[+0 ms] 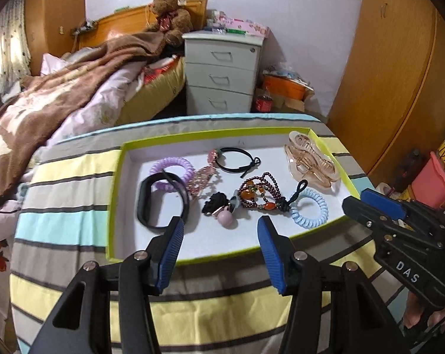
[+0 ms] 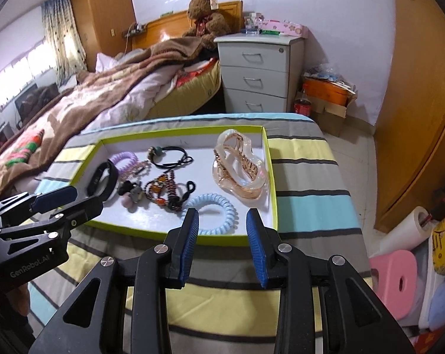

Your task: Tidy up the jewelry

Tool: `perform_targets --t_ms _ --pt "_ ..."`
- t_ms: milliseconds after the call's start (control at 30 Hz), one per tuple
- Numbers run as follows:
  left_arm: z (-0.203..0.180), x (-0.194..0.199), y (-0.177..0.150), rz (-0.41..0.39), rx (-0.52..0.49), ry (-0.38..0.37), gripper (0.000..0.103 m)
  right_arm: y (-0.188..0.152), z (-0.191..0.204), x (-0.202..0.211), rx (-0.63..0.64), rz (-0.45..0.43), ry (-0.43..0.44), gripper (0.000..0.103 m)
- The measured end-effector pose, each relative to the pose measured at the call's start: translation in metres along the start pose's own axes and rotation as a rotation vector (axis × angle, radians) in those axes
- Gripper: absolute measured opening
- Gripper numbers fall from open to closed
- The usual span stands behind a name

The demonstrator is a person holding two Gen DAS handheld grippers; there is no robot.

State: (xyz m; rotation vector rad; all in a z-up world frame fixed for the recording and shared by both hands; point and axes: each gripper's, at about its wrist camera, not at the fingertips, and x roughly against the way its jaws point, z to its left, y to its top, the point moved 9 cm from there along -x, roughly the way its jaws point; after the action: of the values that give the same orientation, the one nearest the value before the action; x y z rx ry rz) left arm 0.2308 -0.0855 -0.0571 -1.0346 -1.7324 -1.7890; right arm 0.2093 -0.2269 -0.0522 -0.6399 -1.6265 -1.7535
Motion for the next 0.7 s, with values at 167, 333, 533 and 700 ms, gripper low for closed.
perform_targets --t_ms 167,333,533,700 --pt "0.005 0.018 -0.009 -0.032 0.003 0.051 0.054 -0.007 0.008 0.016 0.005 -0.03 0.002 0.035" --pt "0.011 0.036 -0.02 -0.067 0.01 0.079 0.054 -0.012 0.018 0.038 0.025 -0.093 -0.004 0.035" --pt "0.011 0.058 -0.035 -0.101 0.006 0.111 0.054 -0.02 0.028 0.057 0.038 -0.128 -0.004 0.035" --pt "0.013 0.072 -0.047 -0.12 0.016 0.123 0.054 -0.028 0.036 0.068 0.04 -0.144 -0.003 0.035"
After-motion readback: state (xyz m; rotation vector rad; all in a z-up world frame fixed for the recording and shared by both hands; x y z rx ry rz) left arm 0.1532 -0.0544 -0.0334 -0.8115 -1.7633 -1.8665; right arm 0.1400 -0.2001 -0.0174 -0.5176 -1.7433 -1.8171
